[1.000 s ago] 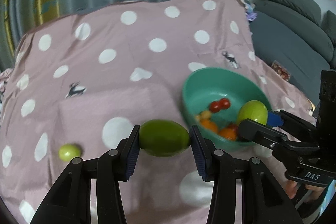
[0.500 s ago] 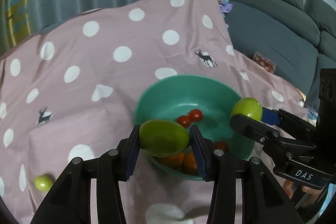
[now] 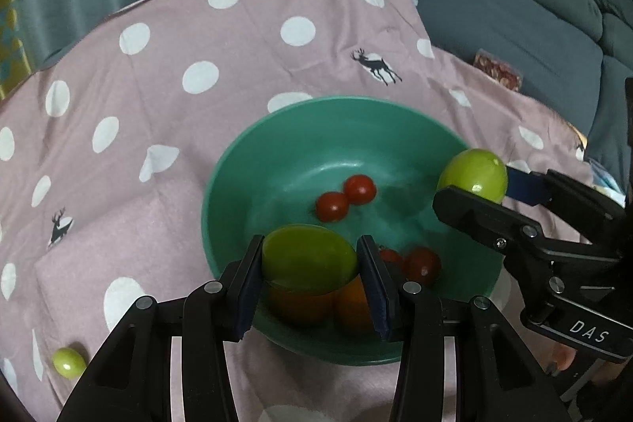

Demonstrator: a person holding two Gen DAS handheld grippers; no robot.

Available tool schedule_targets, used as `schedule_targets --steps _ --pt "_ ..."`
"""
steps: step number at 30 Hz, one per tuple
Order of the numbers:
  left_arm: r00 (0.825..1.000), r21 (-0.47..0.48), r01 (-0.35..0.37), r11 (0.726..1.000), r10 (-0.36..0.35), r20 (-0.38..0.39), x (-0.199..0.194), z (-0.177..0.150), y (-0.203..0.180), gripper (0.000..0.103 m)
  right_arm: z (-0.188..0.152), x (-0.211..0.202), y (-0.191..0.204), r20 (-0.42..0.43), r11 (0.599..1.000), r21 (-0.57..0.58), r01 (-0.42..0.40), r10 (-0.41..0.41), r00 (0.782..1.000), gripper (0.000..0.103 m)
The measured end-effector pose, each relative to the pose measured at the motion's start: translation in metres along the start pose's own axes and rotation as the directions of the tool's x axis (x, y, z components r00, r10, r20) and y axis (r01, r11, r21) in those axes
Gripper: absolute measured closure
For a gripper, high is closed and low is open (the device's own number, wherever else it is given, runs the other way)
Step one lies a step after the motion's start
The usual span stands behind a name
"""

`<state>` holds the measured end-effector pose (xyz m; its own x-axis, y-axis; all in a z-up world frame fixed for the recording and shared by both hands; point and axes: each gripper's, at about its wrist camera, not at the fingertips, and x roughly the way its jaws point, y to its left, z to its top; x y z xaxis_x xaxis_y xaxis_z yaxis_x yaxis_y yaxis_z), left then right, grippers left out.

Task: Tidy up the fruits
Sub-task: 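Carry both green fruits into the green bowl and open both tools, then return both tools to the last two green fruits on the sheet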

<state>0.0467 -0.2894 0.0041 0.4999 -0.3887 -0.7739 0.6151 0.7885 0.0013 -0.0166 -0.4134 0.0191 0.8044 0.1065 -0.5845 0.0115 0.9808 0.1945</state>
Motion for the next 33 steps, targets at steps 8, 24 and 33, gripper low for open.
schedule_targets --steps 8,24,33 --pt "0.999 0.014 -0.015 1.000 0.015 -0.030 0.011 -0.001 -0.002 0.057 -0.003 0.006 0.000 -0.030 1.000 -0.016 0.026 -0.027 0.999 0.050" --pt "0.999 0.010 -0.028 1.000 0.028 -0.024 0.014 -0.001 0.001 0.057 -0.005 0.007 0.002 -0.030 0.999 -0.013 0.030 -0.030 0.999 0.049" --pt "0.997 -0.089 -0.025 0.996 0.032 0.077 -0.018 -0.003 0.023 0.032 -0.002 -0.003 -0.003 0.025 0.999 0.024 0.029 -0.030 0.999 0.049"
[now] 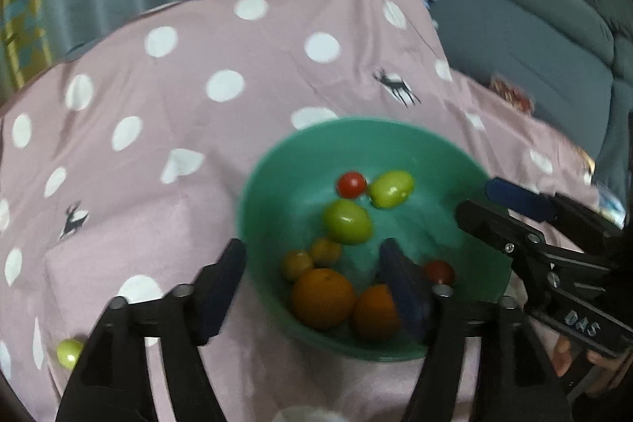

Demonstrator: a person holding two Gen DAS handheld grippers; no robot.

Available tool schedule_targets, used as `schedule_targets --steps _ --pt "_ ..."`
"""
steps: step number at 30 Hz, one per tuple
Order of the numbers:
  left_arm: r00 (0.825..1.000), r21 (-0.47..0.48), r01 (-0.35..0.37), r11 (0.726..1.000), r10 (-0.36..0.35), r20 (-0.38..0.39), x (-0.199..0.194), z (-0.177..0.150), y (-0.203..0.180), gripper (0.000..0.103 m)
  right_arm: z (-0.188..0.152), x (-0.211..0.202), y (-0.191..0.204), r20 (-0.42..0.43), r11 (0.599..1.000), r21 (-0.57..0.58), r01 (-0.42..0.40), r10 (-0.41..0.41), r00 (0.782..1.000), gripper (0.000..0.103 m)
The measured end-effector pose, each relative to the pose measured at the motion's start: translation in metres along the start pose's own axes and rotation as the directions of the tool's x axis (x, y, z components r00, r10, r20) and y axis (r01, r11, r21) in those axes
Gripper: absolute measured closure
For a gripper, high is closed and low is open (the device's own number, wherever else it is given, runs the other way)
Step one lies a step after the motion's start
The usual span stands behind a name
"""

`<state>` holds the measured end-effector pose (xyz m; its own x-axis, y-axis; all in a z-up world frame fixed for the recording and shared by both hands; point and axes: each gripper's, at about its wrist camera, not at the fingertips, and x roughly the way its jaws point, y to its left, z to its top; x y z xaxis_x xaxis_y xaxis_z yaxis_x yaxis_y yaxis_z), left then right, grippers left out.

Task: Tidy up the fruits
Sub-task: 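Return both tools to the last two green fruits on the sheet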

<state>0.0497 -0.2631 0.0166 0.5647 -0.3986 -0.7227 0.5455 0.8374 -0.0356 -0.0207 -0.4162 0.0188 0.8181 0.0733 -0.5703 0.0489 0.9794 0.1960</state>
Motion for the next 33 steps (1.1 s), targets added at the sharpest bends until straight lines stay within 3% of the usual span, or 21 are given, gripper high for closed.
schedule_targets --steps 8,15,25,30,33 --pt "0.997 -0.076 -0.070 0.995 0.071 0.018 -0.032 -0.023 0.038 0.032 0.002 -0.004 -0.007 0.029 0.998 0.062 -0.015 0.013 0.999 0.039" --pt "0.996 -0.134 -0.087 0.987 0.087 -0.003 -0.056 -0.057 0.062 0.032 0.004 -0.010 0.004 0.073 0.987 0.053 -0.155 0.151 0.986 0.038" --pt "0.981 -0.269 -0.196 0.943 0.190 -0.049 -0.103 -0.114 0.124 0.032 -0.001 -0.013 0.047 0.059 0.925 -0.021 -0.380 0.381 0.923 0.037" --pt "0.978 -0.351 -0.207 0.913 0.194 -0.072 -0.120 -0.144 0.152 0.032 -0.012 -0.003 0.082 -0.045 0.861 -0.061 -0.505 0.503 0.863 0.037" --pt "0.983 -0.372 -0.185 0.909 0.171 -0.073 -0.126 -0.158 0.156 0.032 -0.021 0.003 0.107 -0.109 0.839 -0.115 -0.533 0.522 0.846 0.037"
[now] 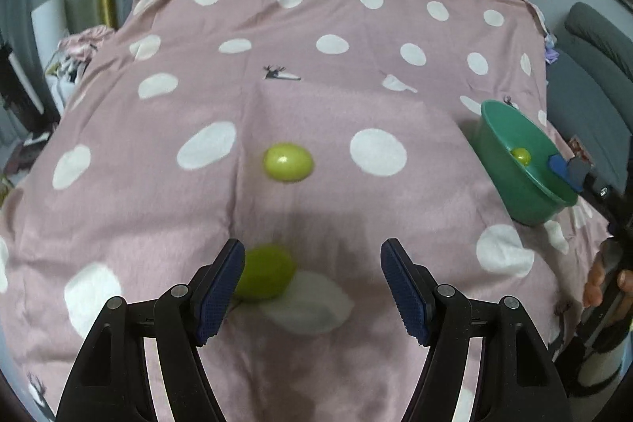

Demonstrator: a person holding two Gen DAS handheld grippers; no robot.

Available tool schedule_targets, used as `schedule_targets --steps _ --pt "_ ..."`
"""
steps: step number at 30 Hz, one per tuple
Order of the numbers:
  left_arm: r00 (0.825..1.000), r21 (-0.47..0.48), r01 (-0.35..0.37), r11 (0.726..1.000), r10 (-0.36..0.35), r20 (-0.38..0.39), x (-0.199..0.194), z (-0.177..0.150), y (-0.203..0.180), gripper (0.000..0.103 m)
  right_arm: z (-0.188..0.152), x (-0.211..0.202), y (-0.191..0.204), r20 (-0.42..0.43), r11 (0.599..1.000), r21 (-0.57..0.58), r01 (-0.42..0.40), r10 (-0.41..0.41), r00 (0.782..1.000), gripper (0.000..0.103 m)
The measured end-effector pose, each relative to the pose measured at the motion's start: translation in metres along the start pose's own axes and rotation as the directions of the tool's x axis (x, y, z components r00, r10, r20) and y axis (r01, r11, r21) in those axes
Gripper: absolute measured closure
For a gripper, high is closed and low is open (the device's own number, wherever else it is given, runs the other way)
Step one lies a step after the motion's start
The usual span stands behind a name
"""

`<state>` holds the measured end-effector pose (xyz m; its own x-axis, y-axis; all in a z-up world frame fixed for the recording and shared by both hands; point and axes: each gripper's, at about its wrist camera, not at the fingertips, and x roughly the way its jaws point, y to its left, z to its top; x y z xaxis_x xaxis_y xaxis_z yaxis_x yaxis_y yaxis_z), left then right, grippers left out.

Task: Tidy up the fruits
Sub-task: 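Return both tools to the last two green fruits on the sheet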

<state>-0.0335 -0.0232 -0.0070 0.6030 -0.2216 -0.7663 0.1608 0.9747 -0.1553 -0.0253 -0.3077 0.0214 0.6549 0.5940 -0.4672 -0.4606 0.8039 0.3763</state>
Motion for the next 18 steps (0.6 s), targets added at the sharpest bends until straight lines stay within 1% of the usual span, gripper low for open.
schedule_targets --steps 3,5,10,12,15,18 --pt "1.000 0.024 0.018 1.000 -0.018 -0.008 -0.001 -0.009 0.000 0.032 -0.007 0.015 0.017 -0.055 0.998 -0.059 -0.013 0.009 0.998 0.037" --pt "0.999 0.041 0.033 0.999 -0.032 -0.015 -0.001 -0.013 -0.002 0.032 -0.010 0.021 0.023 -0.077 0.997 -0.075 -0.028 0.022 0.997 0.037" --pt "0.998 0.045 0.030 0.999 -0.028 -0.047 0.010 -0.012 0.003 0.032 -0.015 0.035 0.025 -0.119 0.996 -0.083 -0.032 0.022 0.993 0.037" --pt "0.998 0.039 0.031 0.999 -0.028 -0.062 0.017 -0.010 0.006 0.032 -0.015 0.039 0.024 -0.129 0.996 -0.085 -0.029 0.018 0.992 0.037" --pt "0.997 0.055 0.025 0.998 -0.020 -0.078 0.026 -0.007 0.009 0.032 -0.016 0.040 0.021 -0.134 0.997 -0.077 -0.025 0.015 0.991 0.037" --pt "0.994 0.043 0.045 0.998 -0.040 -0.097 0.032 -0.005 0.013 0.033 -0.017 0.041 0.019 -0.138 0.998 -0.067 -0.021 0.012 0.990 0.037"
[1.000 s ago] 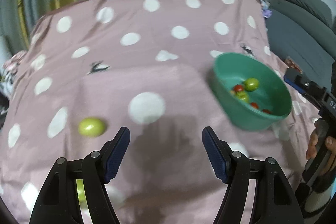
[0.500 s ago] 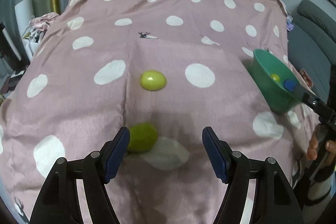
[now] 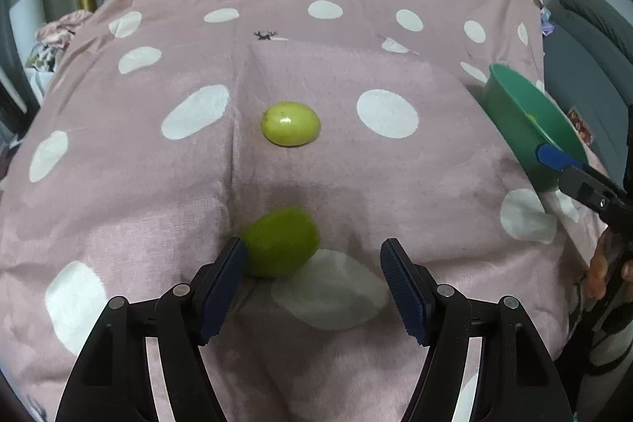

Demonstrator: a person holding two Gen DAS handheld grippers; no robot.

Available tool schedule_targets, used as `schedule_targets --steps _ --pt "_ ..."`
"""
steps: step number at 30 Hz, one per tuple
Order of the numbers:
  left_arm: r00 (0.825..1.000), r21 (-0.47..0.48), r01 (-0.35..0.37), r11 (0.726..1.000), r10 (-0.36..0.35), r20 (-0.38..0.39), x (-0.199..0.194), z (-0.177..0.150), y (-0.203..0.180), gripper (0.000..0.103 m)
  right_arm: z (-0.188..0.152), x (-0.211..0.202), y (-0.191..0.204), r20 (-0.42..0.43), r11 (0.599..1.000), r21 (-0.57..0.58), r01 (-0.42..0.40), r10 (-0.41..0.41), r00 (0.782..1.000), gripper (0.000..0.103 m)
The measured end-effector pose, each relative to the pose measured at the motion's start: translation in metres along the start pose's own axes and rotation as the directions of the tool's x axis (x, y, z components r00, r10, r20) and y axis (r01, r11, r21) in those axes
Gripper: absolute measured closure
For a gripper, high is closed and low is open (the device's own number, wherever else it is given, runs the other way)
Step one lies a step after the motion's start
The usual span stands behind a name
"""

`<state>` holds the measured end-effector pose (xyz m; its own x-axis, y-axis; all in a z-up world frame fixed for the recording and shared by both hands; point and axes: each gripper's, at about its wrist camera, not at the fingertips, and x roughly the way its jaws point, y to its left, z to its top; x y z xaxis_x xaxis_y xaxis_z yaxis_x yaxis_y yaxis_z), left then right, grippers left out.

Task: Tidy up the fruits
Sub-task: 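Return both tools to the last two green fruits on the sheet, then close the left tool on a green fruit while the right tool approaches the other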

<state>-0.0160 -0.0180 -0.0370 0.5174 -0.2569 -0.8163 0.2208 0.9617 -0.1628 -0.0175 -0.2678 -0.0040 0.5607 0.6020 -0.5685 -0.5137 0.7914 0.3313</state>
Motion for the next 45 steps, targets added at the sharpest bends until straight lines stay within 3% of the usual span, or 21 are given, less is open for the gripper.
schedule_targets --steps 9,18,39,42,45 --pt "1.000 0.023 -0.028 0.999 0.028 -0.005 0.014 0.014 -0.003 0.035 -0.002 0.004 -0.001 -0.013 1.000 0.002 0.009 -0.009 1.000 0.037" --pt "0.996 0.058 -0.068 0.996 0.071 -0.046 0.028 0.009 -0.007 0.047 -0.002 0.005 0.000 -0.015 1.000 0.003 0.005 -0.005 1.000 0.036" --pt "0.995 0.068 -0.082 0.994 0.086 -0.051 0.032 0.008 -0.011 0.048 -0.005 0.012 0.002 -0.036 1.000 0.007 0.005 -0.005 0.999 0.035" --pt "0.995 0.064 -0.095 0.993 0.097 -0.039 0.031 0.006 -0.010 0.063 -0.005 0.014 0.003 -0.041 1.000 0.003 0.006 -0.006 0.999 0.034" --pt "0.996 0.058 -0.083 0.995 0.084 -0.018 0.029 0.005 -0.008 0.063 -0.006 0.018 0.005 -0.050 1.000 -0.002 0.006 -0.006 0.999 0.034"
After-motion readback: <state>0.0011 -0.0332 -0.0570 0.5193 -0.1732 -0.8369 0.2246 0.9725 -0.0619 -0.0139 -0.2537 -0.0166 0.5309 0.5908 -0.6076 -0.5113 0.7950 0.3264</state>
